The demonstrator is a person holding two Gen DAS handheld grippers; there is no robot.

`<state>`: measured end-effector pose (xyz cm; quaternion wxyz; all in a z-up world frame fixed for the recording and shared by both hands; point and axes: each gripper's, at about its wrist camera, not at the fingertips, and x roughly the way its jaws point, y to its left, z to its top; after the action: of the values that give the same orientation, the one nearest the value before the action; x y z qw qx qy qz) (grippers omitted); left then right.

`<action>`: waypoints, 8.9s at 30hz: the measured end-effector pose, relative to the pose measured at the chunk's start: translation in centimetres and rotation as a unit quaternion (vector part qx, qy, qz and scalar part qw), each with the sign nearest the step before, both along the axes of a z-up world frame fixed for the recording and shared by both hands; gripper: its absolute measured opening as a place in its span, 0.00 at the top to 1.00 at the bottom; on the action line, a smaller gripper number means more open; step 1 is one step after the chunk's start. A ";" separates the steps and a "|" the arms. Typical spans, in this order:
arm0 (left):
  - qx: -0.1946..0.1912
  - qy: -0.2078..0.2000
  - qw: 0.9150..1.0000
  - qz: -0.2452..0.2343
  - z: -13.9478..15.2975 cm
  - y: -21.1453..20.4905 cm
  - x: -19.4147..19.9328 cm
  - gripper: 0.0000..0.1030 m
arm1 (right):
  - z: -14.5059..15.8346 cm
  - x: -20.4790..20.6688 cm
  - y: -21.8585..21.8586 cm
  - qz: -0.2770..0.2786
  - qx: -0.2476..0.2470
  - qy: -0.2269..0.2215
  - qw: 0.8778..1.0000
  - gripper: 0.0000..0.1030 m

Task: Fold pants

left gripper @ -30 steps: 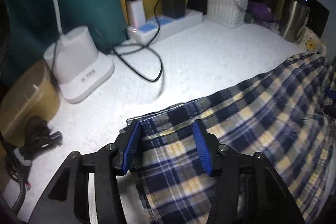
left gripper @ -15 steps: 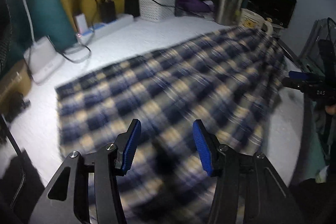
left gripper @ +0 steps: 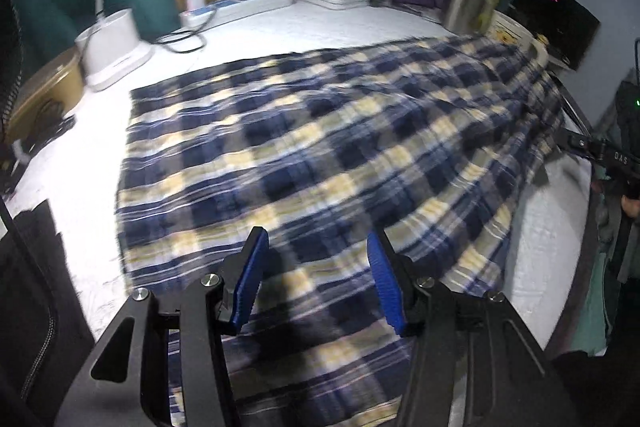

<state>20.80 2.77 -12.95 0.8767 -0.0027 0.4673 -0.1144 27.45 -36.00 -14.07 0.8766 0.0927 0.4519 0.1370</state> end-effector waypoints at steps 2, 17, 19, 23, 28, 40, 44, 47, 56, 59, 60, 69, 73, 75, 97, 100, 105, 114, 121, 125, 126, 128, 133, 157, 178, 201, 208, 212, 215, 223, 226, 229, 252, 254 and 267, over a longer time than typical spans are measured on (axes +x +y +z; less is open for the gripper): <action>-0.002 -0.002 1.000 0.021 0.0 0.7 0.2 0.50 | -0.1 0.7 0.1 0.004 0.005 -0.001 1.000 0.00; -0.010 0.013 0.998 0.062 -1.2 3.3 1.8 0.38 | -0.4 5.5 0.6 0.008 0.014 0.000 1.000 0.00; -0.010 0.010 0.998 0.060 -1.3 3.4 1.8 0.38 | -0.4 5.9 0.4 0.001 0.029 0.001 1.000 0.00; -0.010 0.009 0.998 0.057 -1.3 3.5 2.0 0.38 | -0.4 6.7 -0.4 -0.016 0.065 0.001 0.998 0.00; -0.009 0.006 0.999 0.052 -1.3 3.3 2.0 0.35 | -0.5 7.6 -0.1 -0.021 0.078 -0.003 0.997 0.00; -0.016 0.008 0.998 0.059 -1.3 3.0 1.8 0.28 | -1.2 8.6 0.9 -0.008 0.107 0.014 0.994 0.59; -0.018 0.007 0.998 0.062 -1.2 3.4 1.4 0.28 | -1.4 8.4 0.1 -0.013 0.134 0.014 0.991 0.79; -0.019 0.004 0.998 0.064 -1.0 3.7 1.1 0.28 | -0.8 8.0 0.2 -0.009 0.132 0.005 0.991 0.82; -0.025 -0.024 0.999 0.038 0.8 2.8 1.4 0.28 | 1.8 6.4 1.5 0.001 0.099 -0.024 0.995 0.83; -0.028 -0.027 0.999 0.027 0.9 2.4 1.6 0.28 | 2.8 5.9 2.3 0.009 0.084 -0.037 0.996 0.83; -0.030 -0.028 0.999 0.024 0.9 2.4 1.6 0.28 | 3.2 5.7 2.6 0.012 0.078 -0.041 0.996 0.83; -0.042 -0.039 0.998 0.024 1.0 3.7 1.2 0.28 | 6.1 4.4 5.5 0.034 0.049 -0.070 0.996 0.83; -0.044 -0.043 0.998 0.027 1.0 4.8 1.0 0.28 | 7.3 4.0 7.2 0.049 0.036 -0.080 0.995 0.83; -0.043 -0.046 0.998 0.025 1.1 5.3 0.9 0.28 | 7.8 3.8 8.2 0.059 0.031 -0.084 0.994 0.83; -0.063 -0.093 0.992 0.059 2.7 11.4 -1.4 0.28 | 7.4 2.7 20.8 0.186 -0.006 -0.071 0.980 0.85; -0.071 -0.090 0.991 0.070 2.1 12.1 -1.7 0.28 | 6.7 2.6 22.9 0.203 -0.012 -0.062 0.977 0.85; -0.069 -0.088 0.991 0.078 1.8 13.2 -2.6 0.28 | 4.6 2.4 25.6 0.222 -0.022 -0.043 0.974 0.85; -0.076 -0.086 0.988 0.104 0.8 14.9 -4.1 0.28 | 1.1 1.5 30.6 0.259 -0.035 -0.003 0.965 0.85; -0.078 -0.078 0.988 0.109 0.4 15.5 -4.6 0.28 | 0.1 0.3 33.3 0.274 -0.052 0.005 0.960 0.85; -0.075 -0.085 0.987 0.115 0.9 15.9 -5.0 0.28 | -0.1 -0.1 34.1 0.271 -0.061 0.001 0.961 0.85; -0.074 -0.086 0.987 0.117 1.0 15.9 -5.1 0.28 | 0.0 -0.2 34.2 0.269 -0.061 -0.001 0.961 0.85; -0.072 -0.088 0.986 0.119 1.2 16.0 -5.3 0.28 | 0.2 -0.3 34.2 0.271 -0.061 -0.005 0.961 0.85; -0.064 -0.095 0.986 0.123 2.1 15.8 -5.7 0.28 | 0.9 -1.3 34.6 0.293 -0.045 -0.012 0.955 0.71; -0.026 -0.088 0.996 0.025 4.0 5.6 -0.4 0.28 | 3.2 0.5 15.6 0.141 0.027 -0.044 0.989 0.03; -0.016 -0.070 0.997 0.025 3.0 6.7 2.7 0.85 | 1.0 -6.1 16.1 0.231 0.030 0.004 0.973 0.92; -0.024 -0.097 0.994 0.042 3.5 9.0 2.0 0.66 | 1.3 -6.3 13.0 0.106 -0.041 -0.027 0.993 0.00; -0.014 -0.094 0.995 0.038 3.7 9.0 1.4 0.60 | 1.3 -4.5 16.0 0.133 -0.058 -0.051 0.988 0.00; -0.023 -0.079 0.997 0.014 2.8 7.9 1.9 0.56 | -1.5 -2.9 16.8 0.120 -0.103 -0.034 0.987 0.04; 0.017 -0.050 0.998 0.028 0.5 7.6 3.2 0.54 | -2.2 -2.8 16.9 0.121 -0.131 -0.029 0.983 0.04; 0.041 -0.042 0.998 0.013 0.3 7.6 4.3 0.50 | -2.3 -2.8 16.1 0.132 -0.157 -0.034 0.978 0.04; 0.039 -0.038 0.998 0.008 0.3 7.9 4.1 0.49 | -2.0 -3.2 15.5 0.133 -0.158 -0.027 0.978 0.04; 0.042 -0.037 0.998 0.007 0.5 7.9 4.1 0.49 | -1.7 -3.4 15.0 0.135 -0.155 -0.020 0.978 0.04; 0.045 -0.050 0.998 -0.007 0.9 8.3 10.1 0.48 | -0.5 8.7 21.7 0.145 -0.140 -0.064 0.977 0.17; 0.052 -0.049 0.997 -0.019 0.7 8.1 10.5 0.48 | -1.4 9.6 22.7 0.148 -0.163 -0.063 0.973 0.17; 0.008 -0.031 0.999 0.013 -0.3 10.4 12.3 0.48 | -2.7 12.8 22.8 0.126 -0.154 -0.039 0.979 0.17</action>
<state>33.15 13.19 -13.24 0.8920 0.0020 0.4410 -0.0995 40.30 -13.16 -16.76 0.8733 -0.1063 0.4407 0.1783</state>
